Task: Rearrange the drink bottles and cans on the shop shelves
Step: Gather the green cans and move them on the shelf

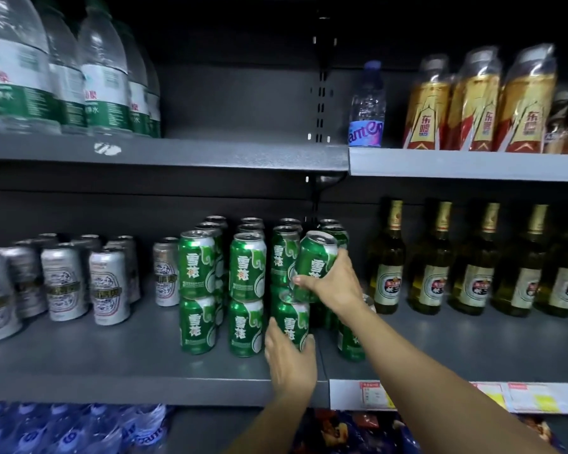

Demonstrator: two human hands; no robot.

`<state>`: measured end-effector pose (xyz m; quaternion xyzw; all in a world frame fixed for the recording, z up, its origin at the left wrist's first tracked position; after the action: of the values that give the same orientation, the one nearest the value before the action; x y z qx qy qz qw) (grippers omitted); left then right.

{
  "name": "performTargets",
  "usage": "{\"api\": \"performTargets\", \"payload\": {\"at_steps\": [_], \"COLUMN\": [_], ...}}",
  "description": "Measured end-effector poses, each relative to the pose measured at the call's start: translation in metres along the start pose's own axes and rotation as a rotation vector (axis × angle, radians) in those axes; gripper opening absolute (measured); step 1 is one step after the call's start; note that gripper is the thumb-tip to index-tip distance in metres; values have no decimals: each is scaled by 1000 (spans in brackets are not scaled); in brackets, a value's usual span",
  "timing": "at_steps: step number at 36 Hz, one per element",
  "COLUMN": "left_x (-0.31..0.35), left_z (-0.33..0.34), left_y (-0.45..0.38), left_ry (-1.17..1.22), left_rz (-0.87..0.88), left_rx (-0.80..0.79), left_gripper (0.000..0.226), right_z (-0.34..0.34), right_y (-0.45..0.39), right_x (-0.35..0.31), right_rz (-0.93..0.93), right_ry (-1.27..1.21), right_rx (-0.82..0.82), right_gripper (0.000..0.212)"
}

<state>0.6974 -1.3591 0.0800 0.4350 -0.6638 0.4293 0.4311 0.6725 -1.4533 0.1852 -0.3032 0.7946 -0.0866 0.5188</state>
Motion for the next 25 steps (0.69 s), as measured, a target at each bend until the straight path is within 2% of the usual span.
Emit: {"api": "performTargets", "payload": {"at_steps": [3, 11, 22, 25], "left_x": [-1, 0, -8, -9], "left_z": [7, 7, 12, 14], "left_y": [-5, -20, -25, -26], "left_ry": [-62, -230, -206, -204], "left_rz": [-44, -56, -34, -30], "left_rx": [-36, 0, 4, 1], "left_gripper": [83, 76, 61, 60], "right_z": [10, 18, 25, 23], "right_y": [-1, -5, -7, -10], "right_x": [-7, -14, -14, -11], "right_rz": [-39, -80, -124, -141], "right_ry": [76, 183, 249, 249], "right_rx": [-50, -93, -94, -156], "right_gripper": [83, 89, 89, 91]}}
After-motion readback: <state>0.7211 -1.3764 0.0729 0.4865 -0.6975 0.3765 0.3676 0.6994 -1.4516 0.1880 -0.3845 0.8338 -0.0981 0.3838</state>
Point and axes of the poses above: each hand's wrist, its own y-axis away from the middle knuckle, its own z-axis out of the palm, x = y × z, the point moved 1 cm from there along -y, towards the middle knuckle, and after that the axes turned 9 degrees about x, right-handed, at the moved point
